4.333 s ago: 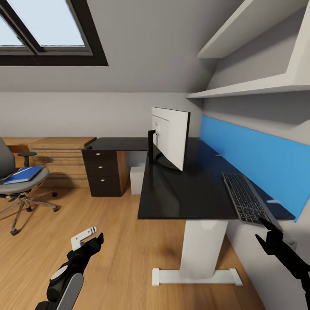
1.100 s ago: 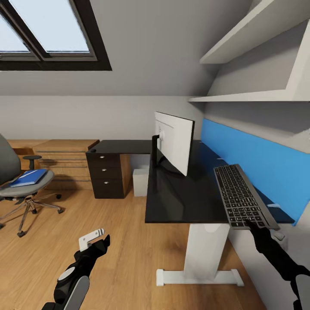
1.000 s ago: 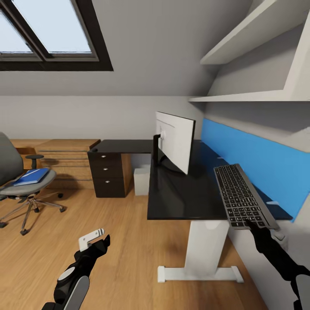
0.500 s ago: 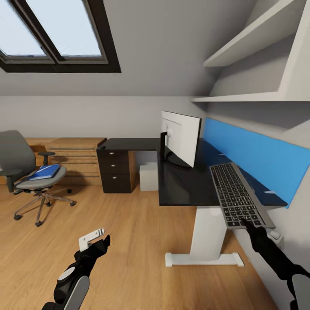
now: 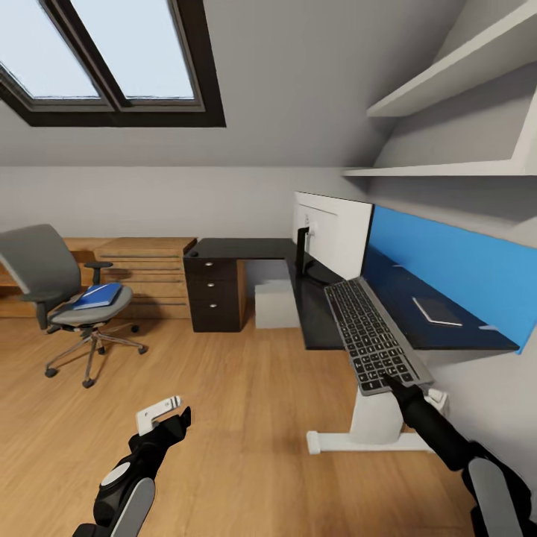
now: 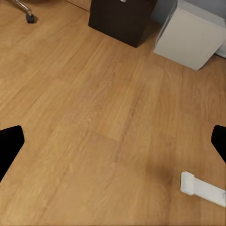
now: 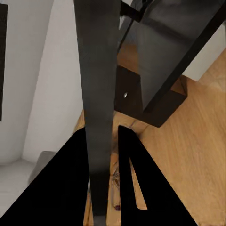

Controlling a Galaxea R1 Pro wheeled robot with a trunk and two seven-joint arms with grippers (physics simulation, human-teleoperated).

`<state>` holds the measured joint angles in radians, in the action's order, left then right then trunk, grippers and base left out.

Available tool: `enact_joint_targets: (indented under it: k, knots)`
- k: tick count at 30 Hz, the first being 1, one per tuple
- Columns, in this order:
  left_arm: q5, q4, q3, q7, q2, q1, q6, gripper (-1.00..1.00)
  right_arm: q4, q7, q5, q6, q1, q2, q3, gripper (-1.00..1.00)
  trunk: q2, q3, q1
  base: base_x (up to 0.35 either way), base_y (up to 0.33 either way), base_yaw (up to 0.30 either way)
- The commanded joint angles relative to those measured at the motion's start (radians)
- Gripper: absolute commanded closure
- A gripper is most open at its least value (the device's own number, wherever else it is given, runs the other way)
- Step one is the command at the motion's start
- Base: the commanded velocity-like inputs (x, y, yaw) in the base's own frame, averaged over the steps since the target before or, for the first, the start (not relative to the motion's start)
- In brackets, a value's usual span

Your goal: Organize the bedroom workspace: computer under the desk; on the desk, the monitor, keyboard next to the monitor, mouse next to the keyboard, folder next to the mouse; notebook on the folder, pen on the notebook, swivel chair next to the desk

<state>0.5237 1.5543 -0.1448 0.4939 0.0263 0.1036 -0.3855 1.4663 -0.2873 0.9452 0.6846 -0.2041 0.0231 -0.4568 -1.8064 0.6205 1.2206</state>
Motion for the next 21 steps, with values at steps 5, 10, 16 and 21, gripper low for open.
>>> enact_joint_targets:
  k: [5,10,16,21]
  knots:
    - [0.009,0.000,-0.002,0.009,0.001,0.001,-0.001,-1.00,0.000,-0.002,-0.015,0.008,-0.001,0.001,0.081,1.00,-0.001,0.001,0.000,-0.003,0.318,0.000]
    - [0.009,0.000,-0.002,0.009,0.001,0.001,-0.001,-1.00,0.001,0.002,-0.076,0.006,-0.001,0.001,0.156,1.00,-0.001,0.001,0.000,0.000,0.318,0.000]
    - [0.010,-0.005,-0.003,0.009,0.000,0.001,-0.001,-1.00,0.003,0.106,-0.088,-0.004,-0.004,0.043,0.308,1.00,-0.001,0.001,0.000,0.000,0.321,0.000]
    - [0.011,-0.028,-0.005,0.008,-0.004,0.001,0.001,-1.00,-0.087,0.350,-0.076,-0.070,-0.118,0.151,0.332,1.00,-0.001,0.001,0.000,0.145,0.284,0.000]
